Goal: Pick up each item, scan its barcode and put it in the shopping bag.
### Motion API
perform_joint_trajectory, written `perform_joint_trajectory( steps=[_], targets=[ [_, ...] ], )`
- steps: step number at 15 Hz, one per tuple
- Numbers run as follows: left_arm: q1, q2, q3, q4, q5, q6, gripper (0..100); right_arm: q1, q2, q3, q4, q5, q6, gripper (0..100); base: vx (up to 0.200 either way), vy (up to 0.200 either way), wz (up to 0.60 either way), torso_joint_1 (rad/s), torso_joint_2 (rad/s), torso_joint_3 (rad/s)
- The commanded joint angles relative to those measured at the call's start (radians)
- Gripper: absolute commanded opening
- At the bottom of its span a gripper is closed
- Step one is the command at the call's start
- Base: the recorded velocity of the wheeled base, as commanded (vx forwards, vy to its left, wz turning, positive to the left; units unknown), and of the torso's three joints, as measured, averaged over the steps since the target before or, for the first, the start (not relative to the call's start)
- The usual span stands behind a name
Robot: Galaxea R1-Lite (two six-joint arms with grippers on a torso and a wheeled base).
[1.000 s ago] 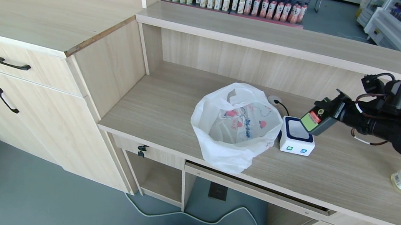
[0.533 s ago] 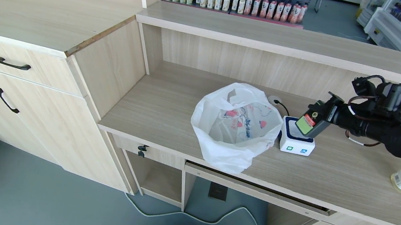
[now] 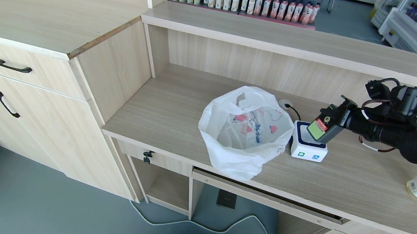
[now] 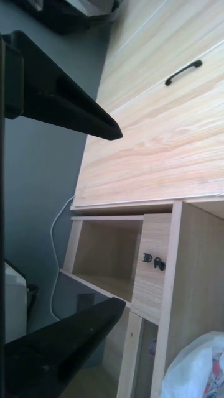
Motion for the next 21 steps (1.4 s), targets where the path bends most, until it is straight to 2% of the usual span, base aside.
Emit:
perform_joint_trajectory(
  steps=[1, 3, 5, 6, 8, 11, 12, 13, 14, 15, 17, 18, 20, 21],
  targets=[
    [0.0, 0.0, 0.0, 0.0, 0.0, 0.0, 100, 0.0, -0.03, 0.0, 0.003, -0.016, -0.017, 0, 0.0, 0.0, 0.0, 0.0, 0.0, 0.0],
    [0.0, 0.0, 0.0, 0.0, 0.0, 0.0, 100, -0.037, -0.189, 0.125, 0.007, -0.115, -0.346, 0, 0.0, 0.0, 0.0, 0.0, 0.0, 0.0],
    [0.0, 0.0, 0.0, 0.0, 0.0, 0.0, 100, -0.121, -0.387, 0.339, -0.014, -0.374, -0.671, 0, 0.0, 0.0, 0.0, 0.0, 0.0, 0.0],
    [0.0, 0.0, 0.0, 0.0, 0.0, 0.0, 100, -0.158, -0.485, 0.438, -0.043, -0.434, -0.715, 0, 0.0, 0.0, 0.0, 0.0, 0.0, 0.0],
    [0.0, 0.0, 0.0, 0.0, 0.0, 0.0, 100, -0.178, -0.612, 0.531, -0.063, -0.432, -0.722, 0, 0.0, 0.0, 0.0, 0.0, 0.0, 0.0],
    [0.0, 0.0, 0.0, 0.0, 0.0, 0.0, 100, -0.193, -0.663, 0.591, -0.076, -0.434, -0.718, 0, 0.0, 0.0, 0.0, 0.0, 0.0, 0.0],
    [0.0, 0.0, 0.0, 0.0, 0.0, 0.0, 100, -0.193, -0.675, 0.645, -0.123, -0.434, -0.722, 0, 0.0, 0.0, 0.0, 0.0, 0.0, 0.0],
    [0.0, 0.0, 0.0, 0.0, 0.0, 0.0, 100, -0.193, -0.677, 0.712, -0.258, -0.434, -0.738, 0, 0.0, 0.0, 0.0, 0.0, 0.0, 0.0],
    [0.0, 0.0, 0.0, 0.0, 0.0, 0.0, 100, -0.195, -0.674, 0.732, -0.31, -0.434, -0.749, 0, 0.0, 0.0, 0.0, 0.0, 0.0, 0.0],
    [0.0, 0.0, 0.0, 0.0, 0.0, 0.0, 100, -0.195, -0.666, 0.741, -0.369, -0.426, -0.798, 0, 0.0, 0.0, 0.0, 0.0, 0.0, 0.0],
    [0.0, 0.0, 0.0, 0.0, 0.0, 0.0, 100, -0.189, -0.648, 0.715, -0.376, -0.338, -0.82, 0, 0.0, 0.0, 0.3, -0.001, 0.0, 0.001],
    [0.0, 0.0, 0.0, 0.0, 0.0, 0.0, 100, -0.187, -0.637, 0.709, -0.387, -0.335, -0.827, 0, 0.0, 0.0, 0.6, -0.002, 0.0, -0.002],
    [0.0, 0.0, 0.0, 0.0, 0.0, 0.0, 100, -0.126, -0.58, 0.651, -0.393, -0.34, -0.834, 0, 0.0, 0.0, 0.6, 0.002, 0.0, 0.0],
    [0.0, 0.0, 0.0, 0.0, 0.0, 0.0, 100, -0.07, -0.527, 0.597, -0.404, -0.374, -0.832, 0, 0.0, 0.0, 0.6, 0.002, 0.0, 0.002]
  ],
)
